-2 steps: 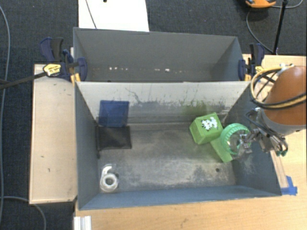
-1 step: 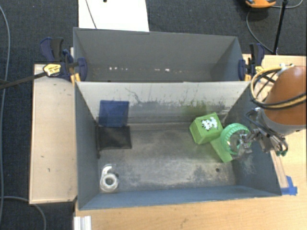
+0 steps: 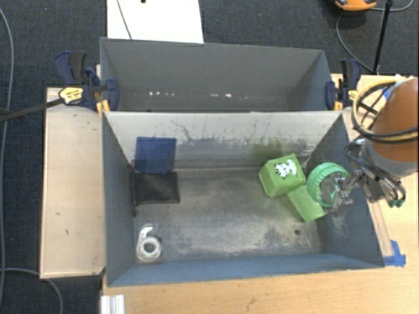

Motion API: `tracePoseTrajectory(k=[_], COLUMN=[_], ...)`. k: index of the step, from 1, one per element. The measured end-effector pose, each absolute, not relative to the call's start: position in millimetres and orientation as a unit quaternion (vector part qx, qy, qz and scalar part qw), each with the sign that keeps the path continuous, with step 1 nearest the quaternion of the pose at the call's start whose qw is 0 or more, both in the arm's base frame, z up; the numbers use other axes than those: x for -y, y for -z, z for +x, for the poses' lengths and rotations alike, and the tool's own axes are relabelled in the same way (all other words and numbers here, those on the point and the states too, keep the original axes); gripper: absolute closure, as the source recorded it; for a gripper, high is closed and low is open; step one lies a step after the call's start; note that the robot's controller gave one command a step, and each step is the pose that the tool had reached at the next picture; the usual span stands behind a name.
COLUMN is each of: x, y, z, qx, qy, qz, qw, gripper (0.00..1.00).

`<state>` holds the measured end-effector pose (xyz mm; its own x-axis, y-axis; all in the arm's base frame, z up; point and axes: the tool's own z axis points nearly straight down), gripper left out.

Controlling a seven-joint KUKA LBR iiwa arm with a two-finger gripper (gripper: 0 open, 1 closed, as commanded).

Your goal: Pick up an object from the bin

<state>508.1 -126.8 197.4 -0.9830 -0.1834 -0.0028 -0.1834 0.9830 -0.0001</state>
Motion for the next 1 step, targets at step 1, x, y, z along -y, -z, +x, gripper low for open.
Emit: tracePoseTrajectory(k=[1], x=[128.2], y=[-251.8], z=[502.9], qx=[-0.996], qy=[0.001], qz=[-0.092], qw=[0.004], gripper=[1.00])
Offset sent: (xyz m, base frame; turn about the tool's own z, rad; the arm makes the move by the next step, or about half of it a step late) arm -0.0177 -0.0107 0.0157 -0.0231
